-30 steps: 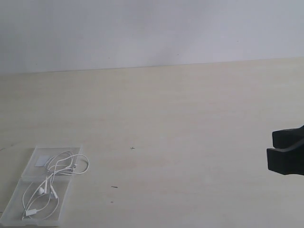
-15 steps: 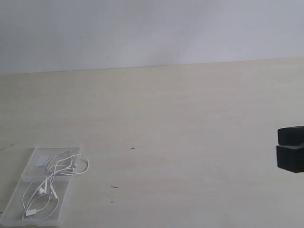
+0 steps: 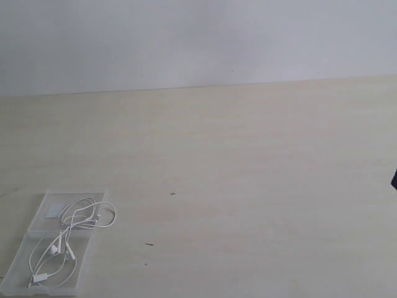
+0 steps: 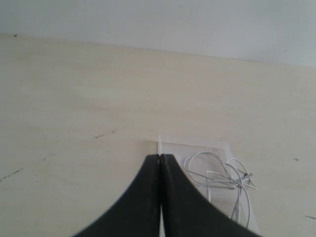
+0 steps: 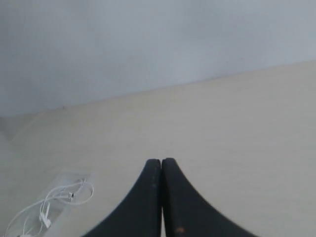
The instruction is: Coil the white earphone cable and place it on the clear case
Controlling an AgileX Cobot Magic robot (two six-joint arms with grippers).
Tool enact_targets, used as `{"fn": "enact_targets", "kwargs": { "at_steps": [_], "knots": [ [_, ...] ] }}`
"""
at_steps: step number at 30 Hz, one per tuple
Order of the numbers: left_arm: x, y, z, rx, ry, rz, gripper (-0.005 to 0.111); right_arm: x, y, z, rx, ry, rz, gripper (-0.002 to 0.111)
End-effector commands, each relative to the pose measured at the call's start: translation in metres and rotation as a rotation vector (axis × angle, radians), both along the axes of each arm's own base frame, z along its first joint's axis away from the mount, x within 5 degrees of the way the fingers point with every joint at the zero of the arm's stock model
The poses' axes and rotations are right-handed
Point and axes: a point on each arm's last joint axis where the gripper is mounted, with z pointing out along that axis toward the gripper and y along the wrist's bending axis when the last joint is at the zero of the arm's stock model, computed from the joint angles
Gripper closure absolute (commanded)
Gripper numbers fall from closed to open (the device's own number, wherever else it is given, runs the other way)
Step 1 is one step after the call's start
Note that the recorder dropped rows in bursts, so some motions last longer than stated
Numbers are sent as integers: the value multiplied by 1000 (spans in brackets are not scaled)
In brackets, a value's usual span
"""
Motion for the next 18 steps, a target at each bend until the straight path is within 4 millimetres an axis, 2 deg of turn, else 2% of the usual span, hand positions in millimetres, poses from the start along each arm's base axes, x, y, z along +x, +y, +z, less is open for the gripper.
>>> {"fn": "enact_targets", "kwargs": {
  "at_steps": [1, 5, 9, 18],
  "knots": [
    [0, 0, 0, 0, -10, 5, 107, -12, -12, -11, 76, -101, -62, 108],
    [0, 0, 0, 0, -10, 5, 107, -20, -22, -15, 120, -181, -153, 108],
    [0, 0, 0, 2, -10, 4, 107, -19, -24, -20, 113, -169, -200, 108],
    [0, 0, 0, 2, -10, 4, 107, -21, -19, -13, 153, -236, -138, 108]
  ]
}}
